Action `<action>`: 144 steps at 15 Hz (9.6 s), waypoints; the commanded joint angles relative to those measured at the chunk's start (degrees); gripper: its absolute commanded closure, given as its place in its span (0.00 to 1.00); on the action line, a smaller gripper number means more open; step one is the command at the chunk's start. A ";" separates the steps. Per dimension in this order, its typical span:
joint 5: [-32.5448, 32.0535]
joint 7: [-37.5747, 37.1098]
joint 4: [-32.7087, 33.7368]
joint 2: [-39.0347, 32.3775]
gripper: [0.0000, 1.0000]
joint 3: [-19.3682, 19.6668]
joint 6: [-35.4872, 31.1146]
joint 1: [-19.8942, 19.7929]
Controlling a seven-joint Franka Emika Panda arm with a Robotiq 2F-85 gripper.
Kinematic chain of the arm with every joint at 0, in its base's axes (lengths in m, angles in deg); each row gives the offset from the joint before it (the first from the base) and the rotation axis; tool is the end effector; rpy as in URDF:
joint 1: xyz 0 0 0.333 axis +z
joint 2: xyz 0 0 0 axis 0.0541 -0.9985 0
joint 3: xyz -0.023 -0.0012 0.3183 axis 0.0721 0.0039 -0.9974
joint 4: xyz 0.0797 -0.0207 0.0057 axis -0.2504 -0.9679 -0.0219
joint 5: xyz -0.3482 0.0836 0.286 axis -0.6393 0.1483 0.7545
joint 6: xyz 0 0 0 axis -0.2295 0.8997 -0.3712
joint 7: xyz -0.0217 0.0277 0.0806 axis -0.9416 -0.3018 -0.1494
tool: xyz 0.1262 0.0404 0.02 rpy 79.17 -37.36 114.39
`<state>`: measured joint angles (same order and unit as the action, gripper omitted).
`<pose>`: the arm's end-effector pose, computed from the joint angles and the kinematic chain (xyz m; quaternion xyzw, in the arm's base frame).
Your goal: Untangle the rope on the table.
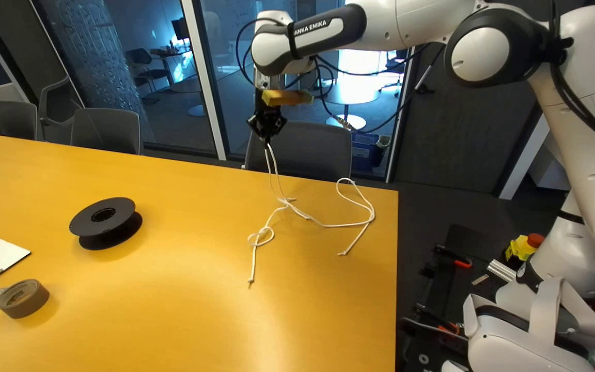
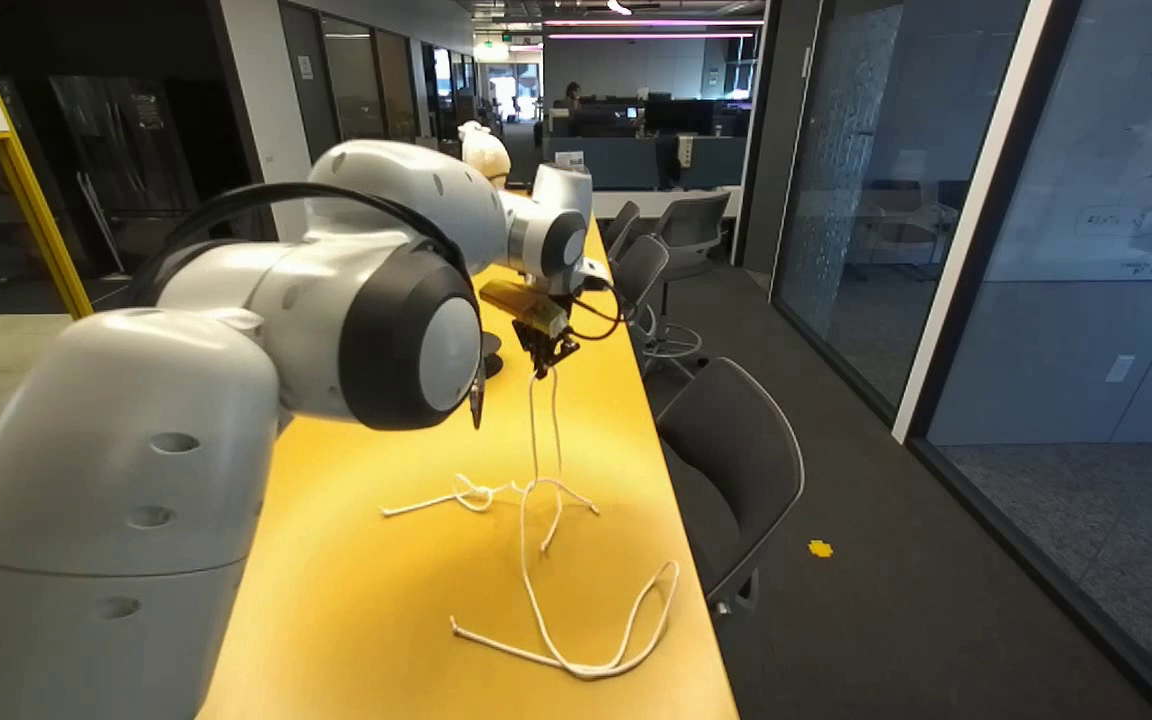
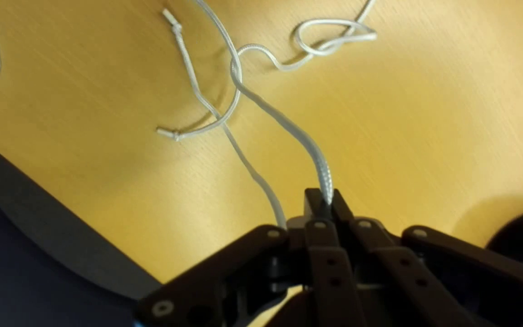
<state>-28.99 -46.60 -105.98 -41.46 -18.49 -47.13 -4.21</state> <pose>0.8134 0.0056 0.3641 -0.9830 0.1673 -0.0295 0.0702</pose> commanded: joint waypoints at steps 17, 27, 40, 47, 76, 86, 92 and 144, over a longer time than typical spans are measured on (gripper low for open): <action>-28.35 -50.16 -7.66 23.75 0.96 6.78 -24.75 13.33; -38.36 -65.30 -12.53 29.31 0.96 6.46 -33.63 14.13; 10.27 -18.77 -24.85 25.73 0.96 -6.43 -33.06 7.47; 17.28 -7.48 -25.61 23.47 0.96 -5.92 -13.25 6.58; -0.79 -23.10 -89.69 61.78 0.96 -16.10 -50.23 5.47; 8.94 -6.68 -89.00 53.44 0.96 -5.39 -34.94 7.67; 11.72 2.41 -83.90 39.26 0.96 -1.45 -32.03 6.67; 22.50 27.52 -58.11 6.99 0.43 -4.38 -9.73 -4.50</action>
<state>-6.72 -17.94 -165.58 -33.93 -22.99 -58.33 -8.43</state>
